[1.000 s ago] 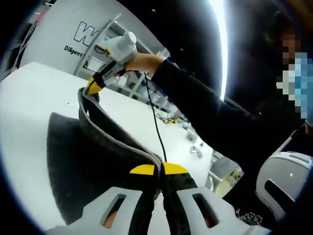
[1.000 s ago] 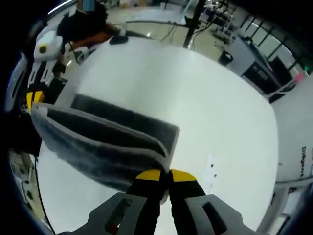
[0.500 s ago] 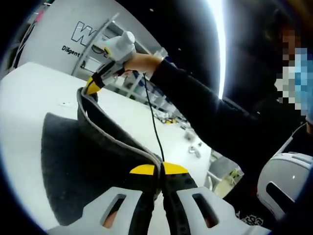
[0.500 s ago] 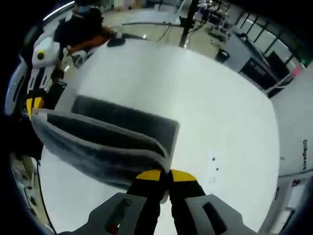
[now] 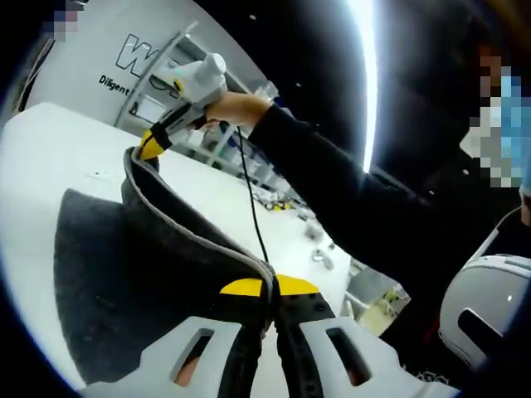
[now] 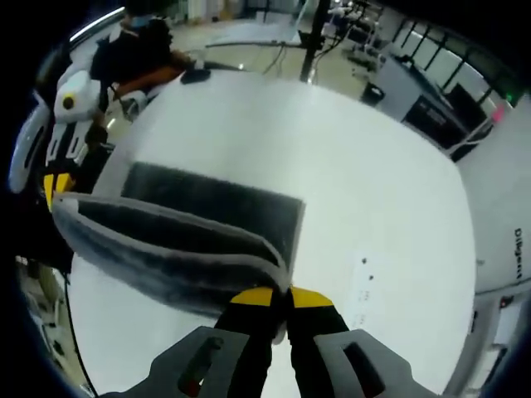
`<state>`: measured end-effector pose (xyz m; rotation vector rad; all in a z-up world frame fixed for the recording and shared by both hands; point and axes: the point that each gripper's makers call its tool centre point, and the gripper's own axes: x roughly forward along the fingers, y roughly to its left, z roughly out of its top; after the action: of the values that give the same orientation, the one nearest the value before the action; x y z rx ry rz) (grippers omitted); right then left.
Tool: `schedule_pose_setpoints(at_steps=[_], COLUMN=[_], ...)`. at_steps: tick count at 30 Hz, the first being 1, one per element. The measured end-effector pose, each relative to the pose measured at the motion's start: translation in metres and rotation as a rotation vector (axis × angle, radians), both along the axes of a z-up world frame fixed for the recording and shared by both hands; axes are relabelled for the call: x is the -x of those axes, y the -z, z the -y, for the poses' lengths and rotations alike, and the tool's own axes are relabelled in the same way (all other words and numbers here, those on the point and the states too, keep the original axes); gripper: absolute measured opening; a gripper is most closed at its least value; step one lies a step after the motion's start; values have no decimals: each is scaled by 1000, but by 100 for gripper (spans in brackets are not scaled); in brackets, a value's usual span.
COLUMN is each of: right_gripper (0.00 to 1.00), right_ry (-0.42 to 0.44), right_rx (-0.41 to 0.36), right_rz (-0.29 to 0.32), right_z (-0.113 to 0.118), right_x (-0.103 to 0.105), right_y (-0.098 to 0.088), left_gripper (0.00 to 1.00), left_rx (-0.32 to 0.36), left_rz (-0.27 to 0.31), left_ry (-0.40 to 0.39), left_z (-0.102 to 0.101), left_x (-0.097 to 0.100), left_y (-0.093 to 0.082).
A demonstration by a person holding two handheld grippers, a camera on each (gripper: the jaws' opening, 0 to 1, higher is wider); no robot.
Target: Open the folded towel by lifting each exposed corner and separating the folded layers until the towel lies flat within the target outline without major curled edges
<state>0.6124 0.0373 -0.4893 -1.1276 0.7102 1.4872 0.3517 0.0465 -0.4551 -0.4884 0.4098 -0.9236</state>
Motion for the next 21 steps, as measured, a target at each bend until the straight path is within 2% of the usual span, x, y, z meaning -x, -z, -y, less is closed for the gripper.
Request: schedule_pose_setpoints(at_steps=[4, 5, 6, 8, 13, 21], right_gripper=[1, 1, 1, 1, 1, 1], right_ry=[26, 37, 43, 49, 59, 60], right_rx=[-7, -7, -4, 7, 3, -1], right_rz=[-10, -15, -15, -15, -30, -39], right_z=[7, 8, 10, 14, 20, 24], right_x=[-2, -2, -2, -5, -12, -10], right_y=[-1, 0, 0, 1, 1, 1], left_gripper=[2, 2, 2, 2, 2, 2], left_rx=[-2, -5, -3, 0, 5, 2], left_rz=[9, 9, 11, 13, 23, 26], left_ry=[11, 13, 16, 21, 27, 38], left_z=[1, 30, 48, 58, 66, 71], left_x=[1, -6, -10, -10, -10, -10], left_y=[-2, -1, -1, 0, 1, 1])
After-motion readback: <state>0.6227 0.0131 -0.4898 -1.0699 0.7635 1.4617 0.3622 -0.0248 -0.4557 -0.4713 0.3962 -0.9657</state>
